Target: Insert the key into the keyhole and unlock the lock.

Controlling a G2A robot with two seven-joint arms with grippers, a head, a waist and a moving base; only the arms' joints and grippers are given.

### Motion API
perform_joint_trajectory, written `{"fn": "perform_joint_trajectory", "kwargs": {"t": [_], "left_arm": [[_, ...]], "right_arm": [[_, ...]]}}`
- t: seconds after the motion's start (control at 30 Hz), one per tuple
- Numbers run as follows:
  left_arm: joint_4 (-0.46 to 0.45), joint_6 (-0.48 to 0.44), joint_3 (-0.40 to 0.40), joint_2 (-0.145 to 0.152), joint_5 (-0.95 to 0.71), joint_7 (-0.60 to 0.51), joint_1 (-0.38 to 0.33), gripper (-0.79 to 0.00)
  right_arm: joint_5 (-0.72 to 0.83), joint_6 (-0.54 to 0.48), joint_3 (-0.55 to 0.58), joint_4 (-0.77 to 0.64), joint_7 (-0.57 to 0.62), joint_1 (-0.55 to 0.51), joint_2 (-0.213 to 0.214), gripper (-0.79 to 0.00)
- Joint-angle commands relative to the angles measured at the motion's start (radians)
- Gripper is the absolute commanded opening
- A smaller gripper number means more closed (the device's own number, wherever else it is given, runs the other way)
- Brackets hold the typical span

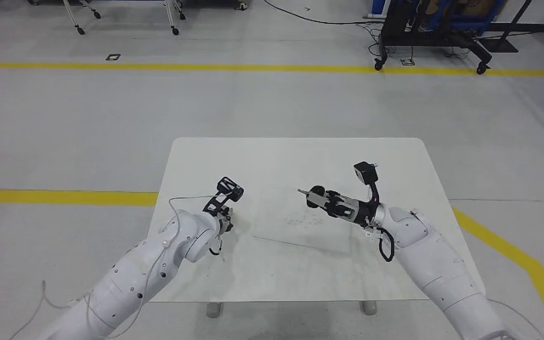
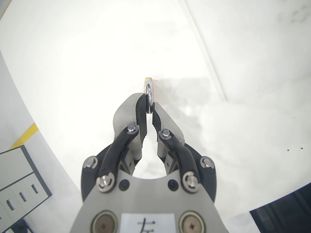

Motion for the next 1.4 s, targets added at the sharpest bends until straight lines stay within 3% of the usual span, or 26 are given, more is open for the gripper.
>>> {"fn": "perform_joint_trajectory", "kwargs": {"t": [0.0,0.13,0.27,0.73,1.03,1.17,1.3,1.37], "left_arm": [[0.002,-0.007,-0.01,-0.003,-0.017,0.012,0.003,-0.785],[0.003,-0.012,-0.034,-0.006,-0.028,0.024,0.011,-0.785],[0.006,-0.021,-0.054,-0.008,-0.037,0.025,0.019,-0.677],[0.021,-0.041,-0.083,-0.024,-0.029,0.019,0.035,-0.736],[0.064,-0.057,-0.093,-0.043,-0.044,0.037,0.022,-0.668],[0.09,-0.067,-0.096,-0.052,-0.051,0.05,0.016,-0.686],[0.107,-0.075,-0.094,-0.061,-0.052,0.046,0.008,-0.785],[0.113,-0.073,-0.089,-0.065,-0.042,0.032,0.002,-0.785]], "right_arm": [[0.0,0.0,0.0,0.0,0.0,0.0,0.0,-0.785],[0.0,0.0,0.0,0.0,0.0,0.0,0.0,-0.785],[0.0,0.0,0.0,0.0,0.0,0.0,0.0,-0.785],[0.0,0.0,0.0,0.0,0.0,0.0,0.0,-0.785],[0.0,0.0,0.0,0.0,0.0,0.0,0.0,-0.785],[0.0,0.0,0.0,0.0,0.0,0.0,0.0,-0.785],[0.0,0.0,0.0,0.0,0.0,0.0,0.0,-0.785],[0.0,0.0,0.0,0.0,0.0,0.0,0.0,-0.785]]}}
